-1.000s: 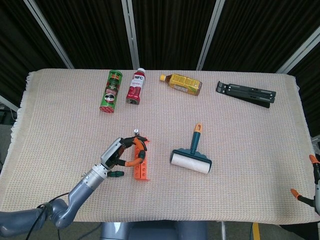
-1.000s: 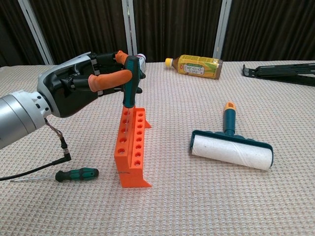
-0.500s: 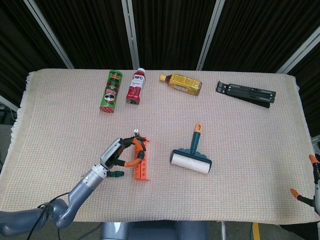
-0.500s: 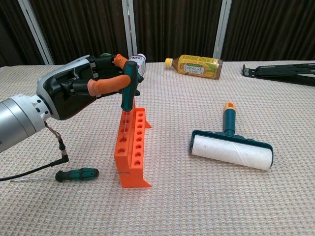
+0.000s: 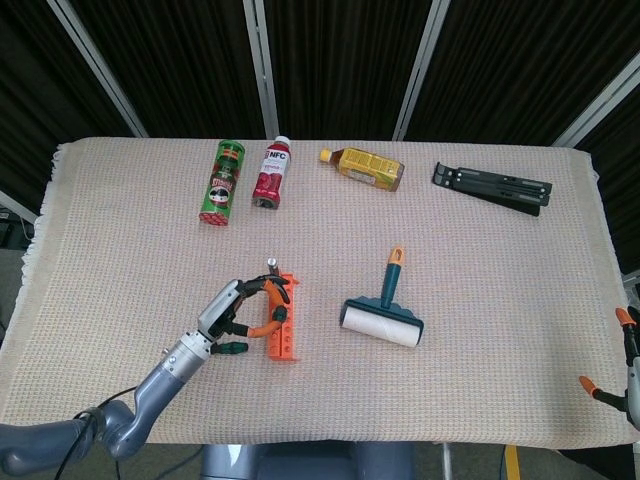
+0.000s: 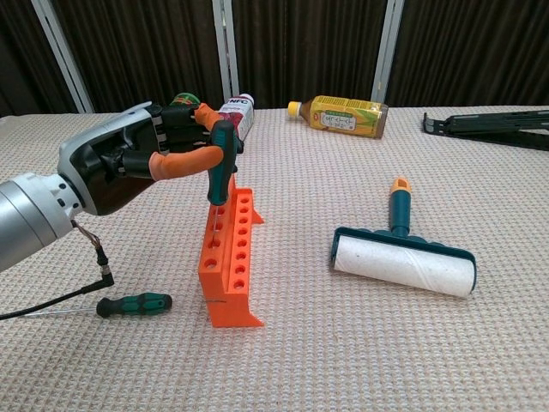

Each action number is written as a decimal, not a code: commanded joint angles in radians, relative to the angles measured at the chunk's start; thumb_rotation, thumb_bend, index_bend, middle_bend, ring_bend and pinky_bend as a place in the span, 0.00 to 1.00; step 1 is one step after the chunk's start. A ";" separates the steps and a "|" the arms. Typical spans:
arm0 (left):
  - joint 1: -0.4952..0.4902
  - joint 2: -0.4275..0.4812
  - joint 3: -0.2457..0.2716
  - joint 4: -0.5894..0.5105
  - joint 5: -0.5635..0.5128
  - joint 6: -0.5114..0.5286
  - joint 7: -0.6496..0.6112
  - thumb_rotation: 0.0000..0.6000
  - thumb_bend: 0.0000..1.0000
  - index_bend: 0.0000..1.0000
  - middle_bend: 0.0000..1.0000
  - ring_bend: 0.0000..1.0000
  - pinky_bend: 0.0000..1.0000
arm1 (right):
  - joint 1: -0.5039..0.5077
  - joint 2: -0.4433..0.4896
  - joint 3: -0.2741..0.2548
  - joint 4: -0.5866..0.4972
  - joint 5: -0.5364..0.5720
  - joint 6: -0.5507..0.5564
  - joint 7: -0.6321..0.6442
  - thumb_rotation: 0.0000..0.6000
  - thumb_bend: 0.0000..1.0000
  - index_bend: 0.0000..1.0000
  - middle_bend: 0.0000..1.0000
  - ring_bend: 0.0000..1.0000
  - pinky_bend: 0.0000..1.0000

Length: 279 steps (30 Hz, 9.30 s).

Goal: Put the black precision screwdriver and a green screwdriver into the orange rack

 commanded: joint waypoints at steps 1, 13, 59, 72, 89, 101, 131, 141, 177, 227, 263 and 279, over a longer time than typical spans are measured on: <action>0.002 -0.001 0.006 -0.002 0.003 0.003 0.019 1.00 0.50 0.65 0.40 0.19 0.27 | 0.000 0.000 0.000 0.001 0.001 0.000 0.000 1.00 0.00 0.00 0.00 0.00 0.00; 0.005 -0.015 0.016 -0.001 0.002 0.011 0.111 1.00 0.50 0.64 0.39 0.18 0.27 | 0.002 -0.001 0.001 0.004 0.003 -0.004 0.001 1.00 0.00 0.00 0.00 0.00 0.00; 0.067 0.040 0.016 -0.189 -0.111 -0.019 0.494 1.00 0.51 0.60 0.27 0.07 0.06 | 0.011 0.002 0.007 0.001 0.008 -0.014 -0.005 1.00 0.00 0.00 0.00 0.00 0.00; 0.049 0.016 -0.010 -0.171 -0.156 -0.078 0.523 1.00 0.50 0.59 0.26 0.06 0.06 | 0.011 0.002 0.007 0.009 0.014 -0.019 0.004 1.00 0.00 0.00 0.00 0.00 0.00; -0.006 -0.013 -0.069 -0.154 -0.202 -0.150 0.621 1.00 0.50 0.57 0.24 0.05 0.06 | 0.013 0.001 0.008 0.012 0.017 -0.025 0.007 1.00 0.00 0.00 0.00 0.00 0.00; -0.027 -0.020 -0.067 -0.177 -0.201 -0.175 0.680 1.00 0.50 0.55 0.24 0.05 0.06 | 0.010 -0.001 0.007 0.018 0.018 -0.023 0.017 1.00 0.00 0.00 0.00 0.00 0.00; -0.014 0.017 -0.056 -0.203 -0.185 -0.169 0.667 1.00 0.46 0.21 0.14 0.00 0.03 | 0.007 -0.002 0.007 0.021 0.016 -0.019 0.020 1.00 0.00 0.00 0.00 0.00 0.00; -0.014 0.061 -0.065 -0.279 -0.169 -0.178 0.577 0.98 0.47 0.22 0.15 0.00 0.03 | 0.004 0.000 0.007 0.019 0.015 -0.014 0.021 1.00 0.00 0.00 0.00 0.00 0.00; -0.175 0.073 -0.194 -0.321 -0.440 -0.431 0.559 0.59 0.85 0.36 0.31 0.15 0.21 | -0.017 0.012 0.001 -0.013 0.007 0.021 -0.003 1.00 0.00 0.00 0.00 0.00 0.00; -0.115 0.149 -0.284 -0.354 -0.445 -0.687 0.238 0.59 0.86 0.50 0.56 0.40 0.55 | -0.011 0.004 0.009 0.002 0.017 0.001 0.005 1.00 0.00 0.00 0.00 0.00 0.00; -0.071 0.201 -0.300 -0.380 -0.336 -0.701 0.108 0.59 0.86 0.51 0.59 0.43 0.57 | 0.000 0.004 0.015 -0.008 0.022 -0.010 -0.010 1.00 0.00 0.00 0.00 0.00 0.00; -0.053 0.247 -0.281 -0.391 -0.242 -0.691 -0.003 0.59 0.87 0.52 0.59 0.43 0.58 | 0.006 0.005 0.018 -0.018 0.023 -0.011 -0.024 1.00 0.00 0.00 0.00 0.00 0.00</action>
